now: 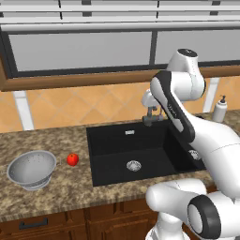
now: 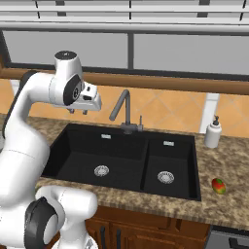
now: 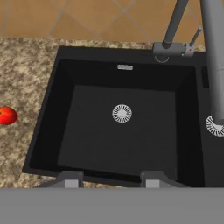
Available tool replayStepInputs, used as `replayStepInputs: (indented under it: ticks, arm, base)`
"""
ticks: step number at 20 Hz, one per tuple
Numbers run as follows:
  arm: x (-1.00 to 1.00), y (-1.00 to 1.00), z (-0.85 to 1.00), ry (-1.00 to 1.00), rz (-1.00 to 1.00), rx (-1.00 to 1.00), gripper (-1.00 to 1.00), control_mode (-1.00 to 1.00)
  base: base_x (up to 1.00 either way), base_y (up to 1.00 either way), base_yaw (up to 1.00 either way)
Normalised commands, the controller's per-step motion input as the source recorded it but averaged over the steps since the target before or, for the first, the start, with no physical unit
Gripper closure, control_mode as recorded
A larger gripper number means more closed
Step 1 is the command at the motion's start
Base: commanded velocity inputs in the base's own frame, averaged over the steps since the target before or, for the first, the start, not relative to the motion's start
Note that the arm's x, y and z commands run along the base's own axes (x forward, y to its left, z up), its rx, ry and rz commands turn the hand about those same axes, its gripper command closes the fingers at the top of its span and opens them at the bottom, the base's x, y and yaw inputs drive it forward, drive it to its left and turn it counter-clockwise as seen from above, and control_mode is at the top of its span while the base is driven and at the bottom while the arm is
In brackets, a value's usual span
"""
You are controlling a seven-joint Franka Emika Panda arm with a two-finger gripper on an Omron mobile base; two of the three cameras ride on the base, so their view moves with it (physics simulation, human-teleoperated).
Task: Put the colander in the sink, put the mango, apple in the colander, and turn on the sink faucet and pour water over the colander.
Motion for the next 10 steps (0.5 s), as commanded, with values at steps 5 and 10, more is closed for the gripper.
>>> replayStepInputs:
  ticks: [5,10]
  arm:
    - [0.0,0.24,0.0,0.0,-0.02,0.0,-1.0,-1.0]
    - [0.0,0.68,-0.01,0.0,-0.07,0.0,-1.0,-1.0]
  base:
    - [0.0,0.0,0.0]
    - [0.0,0.0,0.0]
